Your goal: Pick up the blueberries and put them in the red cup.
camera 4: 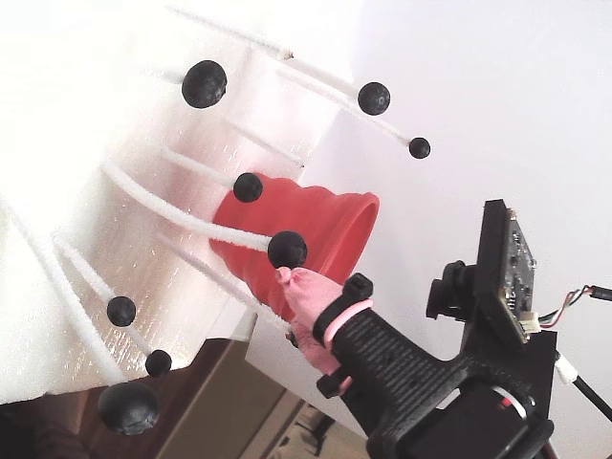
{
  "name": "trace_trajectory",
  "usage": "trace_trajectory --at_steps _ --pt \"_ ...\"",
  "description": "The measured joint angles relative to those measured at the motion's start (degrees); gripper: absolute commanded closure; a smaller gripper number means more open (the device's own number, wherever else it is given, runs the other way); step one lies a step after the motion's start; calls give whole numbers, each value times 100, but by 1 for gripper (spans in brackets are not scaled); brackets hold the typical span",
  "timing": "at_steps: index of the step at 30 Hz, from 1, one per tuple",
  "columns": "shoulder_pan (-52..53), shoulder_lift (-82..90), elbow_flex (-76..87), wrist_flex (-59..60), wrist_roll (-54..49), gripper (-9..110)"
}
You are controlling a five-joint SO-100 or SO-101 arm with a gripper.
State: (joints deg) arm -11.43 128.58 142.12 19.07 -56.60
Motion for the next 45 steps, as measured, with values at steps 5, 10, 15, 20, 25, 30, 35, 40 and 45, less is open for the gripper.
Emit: trace_trajectory --at_steps 5,10,15,20,25,30,35,40,45 --pt "-53 -132 -105 -79 70 84" --pt "-105 -316 -220 -176 44 84" --pt "-141 -519 -352 -272 44 84" --pt "-141 -659 -431 -352 44 84" --pt "-141 -756 -501 -352 -35 84" --pt "-141 -853 -501 -439 -167 85" --pt "-141 -923 -501 -519 -220 85" --pt "-141 -1011 -536 -598 -220 85" --pt "-141 -1099 -571 -712 -255 85"
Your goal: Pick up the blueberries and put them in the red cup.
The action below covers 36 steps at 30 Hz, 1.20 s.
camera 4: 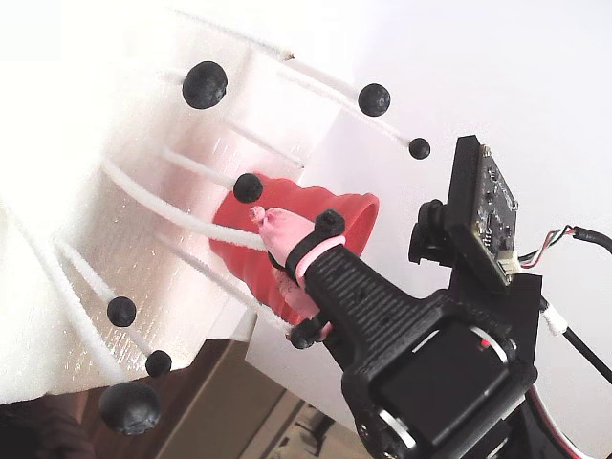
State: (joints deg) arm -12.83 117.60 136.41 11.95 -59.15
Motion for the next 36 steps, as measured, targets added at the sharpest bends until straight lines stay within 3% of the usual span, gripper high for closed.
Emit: trace_trajectory --at_steps 36 --pt "0 -114 -70 -70 -264 91"
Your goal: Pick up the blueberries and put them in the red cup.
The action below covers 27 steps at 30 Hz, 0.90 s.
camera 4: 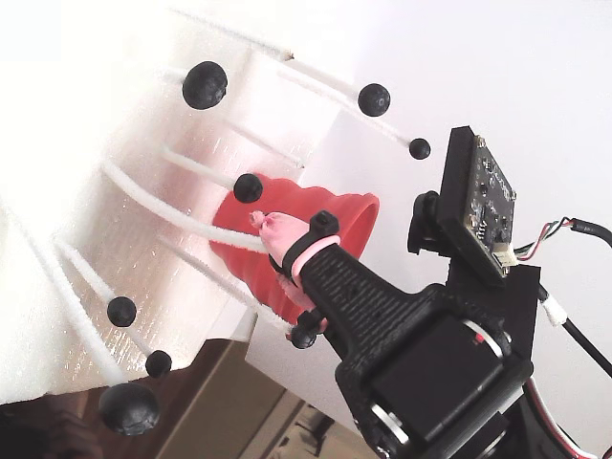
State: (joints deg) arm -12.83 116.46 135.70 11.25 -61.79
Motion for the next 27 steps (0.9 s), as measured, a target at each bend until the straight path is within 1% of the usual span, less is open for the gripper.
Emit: trace_trajectory --at_steps 12,27 --pt "26 677 0 404 -185 91" --pt "501 1433 0 809 -343 91"
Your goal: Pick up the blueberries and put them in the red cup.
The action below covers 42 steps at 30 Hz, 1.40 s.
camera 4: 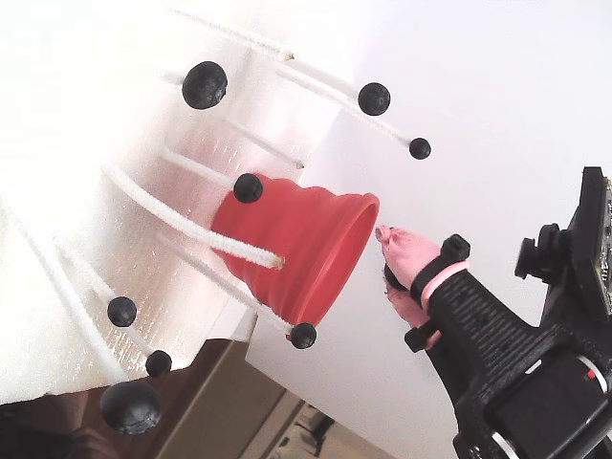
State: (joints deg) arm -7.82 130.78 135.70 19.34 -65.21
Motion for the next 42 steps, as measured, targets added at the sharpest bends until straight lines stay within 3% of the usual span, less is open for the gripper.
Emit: trace_trajectory --at_steps 42 --pt "2118 105 123 -79 -193 91"
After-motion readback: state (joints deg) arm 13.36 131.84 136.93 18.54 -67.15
